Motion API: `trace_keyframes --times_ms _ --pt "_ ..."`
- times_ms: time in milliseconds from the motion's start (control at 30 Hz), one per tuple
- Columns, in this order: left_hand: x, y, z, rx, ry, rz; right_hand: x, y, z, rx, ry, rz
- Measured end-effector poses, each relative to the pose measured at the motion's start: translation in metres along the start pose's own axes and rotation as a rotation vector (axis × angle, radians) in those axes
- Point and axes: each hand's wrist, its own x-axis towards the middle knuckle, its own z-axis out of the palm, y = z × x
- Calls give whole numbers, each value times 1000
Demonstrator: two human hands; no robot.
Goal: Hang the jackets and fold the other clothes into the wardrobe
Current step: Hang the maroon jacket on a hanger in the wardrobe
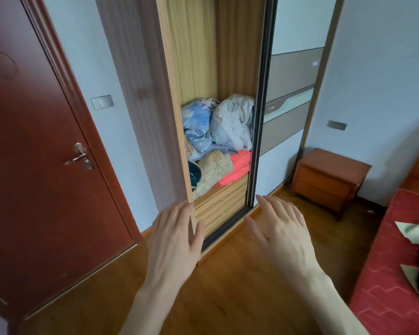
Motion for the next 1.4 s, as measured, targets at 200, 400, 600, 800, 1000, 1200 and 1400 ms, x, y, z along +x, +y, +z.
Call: trace_keyframes --times_ms 200,400,600,800,1000,1200,1400 --pt "78 -41 38 -109 5 136 66 -19 27 -80 30 112" --pt "145 -43 75 -213 -26 294 94 -8 36 -164 97 227" --pt "193 -11 105 -296 -67 407 100 28 32 -253 175 374" --pt "233 35 141 -402 -79 510 101 68 32 -264 222 512" --pt "272 117 191 -506 -119 619 101 139 21 -326 265 654" --pt "312 206 255 -549 -193 753 114 223 9 -373 361 787" --pt "345 300 308 -564 -193 854 131 309 -6 -374 398 881"
